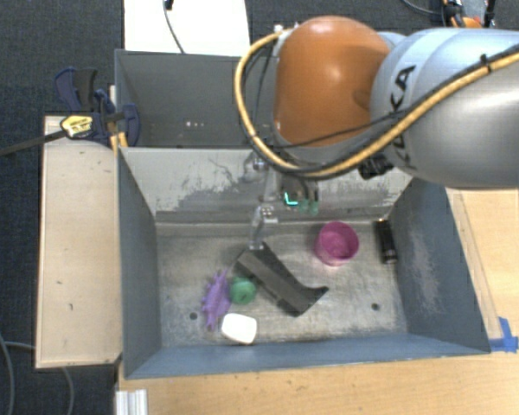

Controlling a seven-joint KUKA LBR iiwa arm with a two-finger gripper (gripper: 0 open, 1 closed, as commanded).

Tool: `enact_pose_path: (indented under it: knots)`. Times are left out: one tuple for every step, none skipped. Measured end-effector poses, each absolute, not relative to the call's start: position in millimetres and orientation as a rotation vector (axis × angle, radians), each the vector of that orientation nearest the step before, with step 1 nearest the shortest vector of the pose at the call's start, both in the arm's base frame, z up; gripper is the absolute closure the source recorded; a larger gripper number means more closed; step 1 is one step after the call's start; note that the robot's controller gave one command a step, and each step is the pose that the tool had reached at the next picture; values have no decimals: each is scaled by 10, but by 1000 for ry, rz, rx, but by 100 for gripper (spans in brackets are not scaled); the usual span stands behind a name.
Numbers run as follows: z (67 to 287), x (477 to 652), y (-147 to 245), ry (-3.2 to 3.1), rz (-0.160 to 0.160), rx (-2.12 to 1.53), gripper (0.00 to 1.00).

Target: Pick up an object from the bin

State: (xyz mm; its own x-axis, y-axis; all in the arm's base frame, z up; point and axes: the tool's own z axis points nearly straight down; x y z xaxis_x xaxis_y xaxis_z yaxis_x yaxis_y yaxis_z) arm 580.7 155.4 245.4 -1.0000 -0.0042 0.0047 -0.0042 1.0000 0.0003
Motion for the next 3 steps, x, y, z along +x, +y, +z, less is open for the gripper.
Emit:
enact_pose_path:
  knots:
    - [2503,5824,1544,-3145,-3,1,0]
    - [1912,5704,1278,-3148,-4,-54,0]
    - [1606,5755,668,-3133,0,-229,0]
